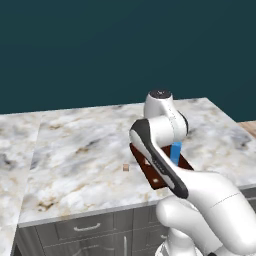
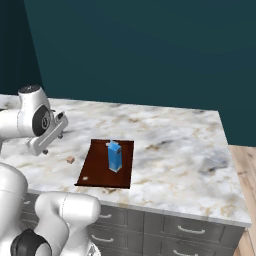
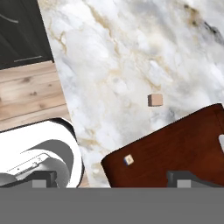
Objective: Take out the milk from the fridge and place it on the tray on the counter. Then take the sugar cube near the tray and place it in the tray.
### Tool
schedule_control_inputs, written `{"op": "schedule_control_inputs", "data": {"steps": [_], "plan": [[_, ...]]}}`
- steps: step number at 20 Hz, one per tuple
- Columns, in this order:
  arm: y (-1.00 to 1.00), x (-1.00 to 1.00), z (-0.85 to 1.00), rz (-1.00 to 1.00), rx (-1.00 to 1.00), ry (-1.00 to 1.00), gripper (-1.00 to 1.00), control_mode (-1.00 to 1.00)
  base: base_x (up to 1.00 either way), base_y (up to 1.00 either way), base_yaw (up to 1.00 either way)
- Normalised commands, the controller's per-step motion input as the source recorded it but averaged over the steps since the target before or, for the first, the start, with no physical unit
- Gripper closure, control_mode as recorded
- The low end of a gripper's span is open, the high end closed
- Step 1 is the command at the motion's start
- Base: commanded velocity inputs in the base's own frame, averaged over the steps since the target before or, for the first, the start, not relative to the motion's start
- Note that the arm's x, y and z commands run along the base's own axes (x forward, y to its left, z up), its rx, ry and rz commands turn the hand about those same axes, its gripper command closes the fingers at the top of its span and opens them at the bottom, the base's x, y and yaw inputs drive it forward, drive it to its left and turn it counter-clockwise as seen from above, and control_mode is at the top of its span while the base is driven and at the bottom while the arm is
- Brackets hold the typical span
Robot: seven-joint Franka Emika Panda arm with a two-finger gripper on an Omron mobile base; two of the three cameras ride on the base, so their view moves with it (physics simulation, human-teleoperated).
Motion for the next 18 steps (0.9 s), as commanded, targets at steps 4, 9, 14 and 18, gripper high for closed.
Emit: {"op": "schedule_control_inputs", "data": {"steps": [4,9,14,18], "plan": [[0.20,0.00,-0.15,-0.01,0.00,0.15,-1.00,-1.00,0.00,0.00,0.00],[0.06,0.00,-0.28,-0.01,0.00,0.01,-1.00,-1.00,0.00,0.00,0.00],[0.01,0.01,-0.29,0.00,0.00,0.00,-1.00,-1.00,0.00,0.00,0.00],[0.02,0.28,-0.32,0.00,0.00,0.00,-1.00,-1.00,0.00,0.00,0.00]]}}
